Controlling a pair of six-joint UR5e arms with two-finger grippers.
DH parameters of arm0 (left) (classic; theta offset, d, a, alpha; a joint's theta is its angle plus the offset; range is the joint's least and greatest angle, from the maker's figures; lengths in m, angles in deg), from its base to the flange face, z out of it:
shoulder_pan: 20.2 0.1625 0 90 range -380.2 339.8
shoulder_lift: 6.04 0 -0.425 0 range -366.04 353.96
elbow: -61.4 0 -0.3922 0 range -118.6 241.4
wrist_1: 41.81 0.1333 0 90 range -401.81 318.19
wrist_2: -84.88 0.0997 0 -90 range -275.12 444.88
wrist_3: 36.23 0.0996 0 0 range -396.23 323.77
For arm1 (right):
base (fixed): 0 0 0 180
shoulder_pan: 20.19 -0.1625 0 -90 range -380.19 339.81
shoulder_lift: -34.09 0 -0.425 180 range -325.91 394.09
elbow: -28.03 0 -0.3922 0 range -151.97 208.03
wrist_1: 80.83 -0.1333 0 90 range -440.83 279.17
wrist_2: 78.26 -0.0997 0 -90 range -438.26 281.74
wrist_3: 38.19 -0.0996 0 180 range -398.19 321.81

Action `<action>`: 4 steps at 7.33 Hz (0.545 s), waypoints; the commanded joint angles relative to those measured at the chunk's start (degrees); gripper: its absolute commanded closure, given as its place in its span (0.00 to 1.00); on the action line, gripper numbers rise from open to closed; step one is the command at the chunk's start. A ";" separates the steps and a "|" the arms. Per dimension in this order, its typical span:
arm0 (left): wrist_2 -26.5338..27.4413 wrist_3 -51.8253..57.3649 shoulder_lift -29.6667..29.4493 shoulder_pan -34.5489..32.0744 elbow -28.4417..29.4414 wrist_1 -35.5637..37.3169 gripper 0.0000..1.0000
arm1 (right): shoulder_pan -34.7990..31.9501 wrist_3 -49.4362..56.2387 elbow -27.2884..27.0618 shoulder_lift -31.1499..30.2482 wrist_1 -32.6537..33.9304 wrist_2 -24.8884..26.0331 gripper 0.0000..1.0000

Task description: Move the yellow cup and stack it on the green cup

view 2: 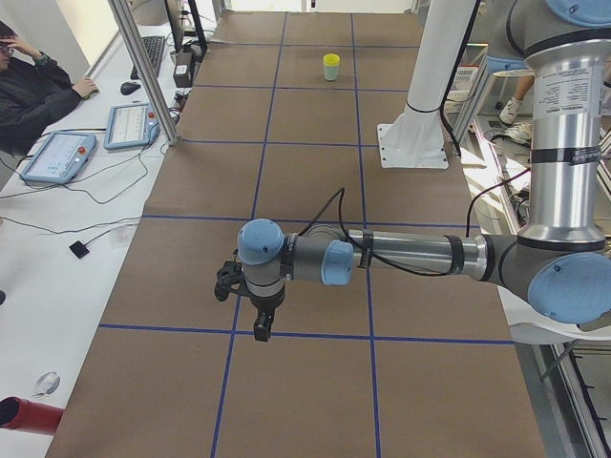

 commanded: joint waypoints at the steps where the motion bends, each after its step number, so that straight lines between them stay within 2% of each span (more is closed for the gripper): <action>1: -0.60 2.30 -0.08 -0.01 0.42 -0.25 0.00 | -0.04 -0.03 0.11 -0.07 -0.05 -0.02 0.00; 4: -0.60 2.31 -0.17 0.08 0.42 -0.25 0.00 | -0.04 -0.11 0.02 -0.07 -0.40 -0.02 0.00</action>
